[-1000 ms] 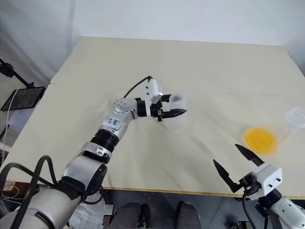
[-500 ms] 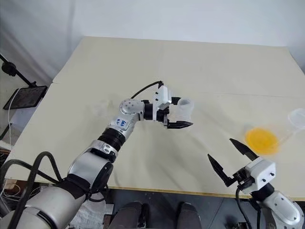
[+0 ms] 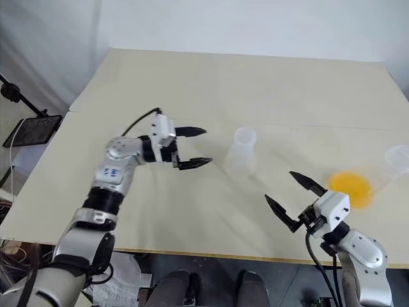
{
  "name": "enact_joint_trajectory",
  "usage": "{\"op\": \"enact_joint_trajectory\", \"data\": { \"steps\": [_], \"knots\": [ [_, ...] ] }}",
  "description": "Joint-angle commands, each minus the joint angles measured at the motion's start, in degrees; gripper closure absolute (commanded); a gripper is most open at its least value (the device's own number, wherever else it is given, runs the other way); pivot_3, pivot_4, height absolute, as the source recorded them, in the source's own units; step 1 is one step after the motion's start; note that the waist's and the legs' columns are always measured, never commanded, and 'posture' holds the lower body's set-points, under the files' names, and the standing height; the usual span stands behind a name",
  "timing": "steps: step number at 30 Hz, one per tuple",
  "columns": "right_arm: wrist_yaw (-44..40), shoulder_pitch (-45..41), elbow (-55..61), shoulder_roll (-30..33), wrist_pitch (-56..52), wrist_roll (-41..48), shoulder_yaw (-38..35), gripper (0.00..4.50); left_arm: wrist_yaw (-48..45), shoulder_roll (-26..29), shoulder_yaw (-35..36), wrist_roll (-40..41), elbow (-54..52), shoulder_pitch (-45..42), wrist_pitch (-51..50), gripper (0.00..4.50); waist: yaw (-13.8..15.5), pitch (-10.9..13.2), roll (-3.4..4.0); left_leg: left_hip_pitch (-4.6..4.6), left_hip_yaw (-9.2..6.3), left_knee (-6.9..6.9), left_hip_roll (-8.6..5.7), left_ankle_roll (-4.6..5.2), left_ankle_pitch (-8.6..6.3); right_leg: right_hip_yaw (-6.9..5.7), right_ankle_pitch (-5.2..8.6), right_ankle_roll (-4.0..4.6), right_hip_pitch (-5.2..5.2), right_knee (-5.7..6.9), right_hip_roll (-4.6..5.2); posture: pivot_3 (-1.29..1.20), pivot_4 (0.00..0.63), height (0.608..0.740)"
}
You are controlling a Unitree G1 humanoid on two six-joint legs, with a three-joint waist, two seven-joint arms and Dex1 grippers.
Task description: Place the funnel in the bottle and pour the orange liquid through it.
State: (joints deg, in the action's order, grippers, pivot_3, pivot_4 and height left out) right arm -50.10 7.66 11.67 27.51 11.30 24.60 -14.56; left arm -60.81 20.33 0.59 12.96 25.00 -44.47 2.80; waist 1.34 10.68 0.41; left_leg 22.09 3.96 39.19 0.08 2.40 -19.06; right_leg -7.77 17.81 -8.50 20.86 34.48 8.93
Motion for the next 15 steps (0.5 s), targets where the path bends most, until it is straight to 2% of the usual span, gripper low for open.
{"op": "enact_joint_trajectory", "data": {
  "steps": [1,3,9,12,15],
  "knots": [
    [-2.5,-3.0,0.2,1.3,-0.4,2.0,1.5,0.00,4.4,3.1,7.5,5.0,-11.1,4.2,-0.2,0.02,-0.1,0.0,0.00,0.00,0.00,0.00,0.01,0.00,0.00,0.01,0.00,0.00,0.00,0.01,0.00,0.00,0.150,0.740],
    [-4.0,-4.9,-0.4,1.8,-0.9,2.5,2.4,0.00,6.6,5.2,10.0,6.2,-15.9,7.9,-1.9,0.02,-0.2,0.0,0.02,-0.01,-0.04,-0.01,0.03,0.00,0.00,0.04,0.00,0.00,0.01,0.03,0.01,0.00,0.150,0.740],
    [-12.1,-15.3,-4.5,4.6,-5.2,5.0,7.4,0.00,13.0,11.8,23.3,13.1,-34.5,28.6,-11.0,0.02,-1.5,0.0,0.01,-0.07,-0.10,-0.03,0.08,-0.01,0.00,0.08,0.00,0.01,0.01,0.16,0.00,0.00,0.150,0.740],
    [-15.7,-19.3,-6.8,5.1,-5.9,5.5,9.0,0.00,15.4,11.4,28.2,15.2,-41.2,39.4,-12.6,0.02,-1.2,0.0,0.00,-0.07,-0.22,-0.02,0.06,-0.02,-0.01,0.08,0.00,0.01,-0.05,0.16,0.04,0.00,0.150,0.740],
    [-19.0,-22.5,-8.0,5.1,-6.9,5.9,10.8,0.00,18.6,6.8,34.1,16.6,-45.2,52.3,-11.5,0.02,-1.3,0.0,0.01,-0.09,-0.37,0.00,-0.05,0.00,-0.04,0.20,0.00,0.01,-0.17,0.08,0.12,0.00,0.150,0.740]
  ]
}}
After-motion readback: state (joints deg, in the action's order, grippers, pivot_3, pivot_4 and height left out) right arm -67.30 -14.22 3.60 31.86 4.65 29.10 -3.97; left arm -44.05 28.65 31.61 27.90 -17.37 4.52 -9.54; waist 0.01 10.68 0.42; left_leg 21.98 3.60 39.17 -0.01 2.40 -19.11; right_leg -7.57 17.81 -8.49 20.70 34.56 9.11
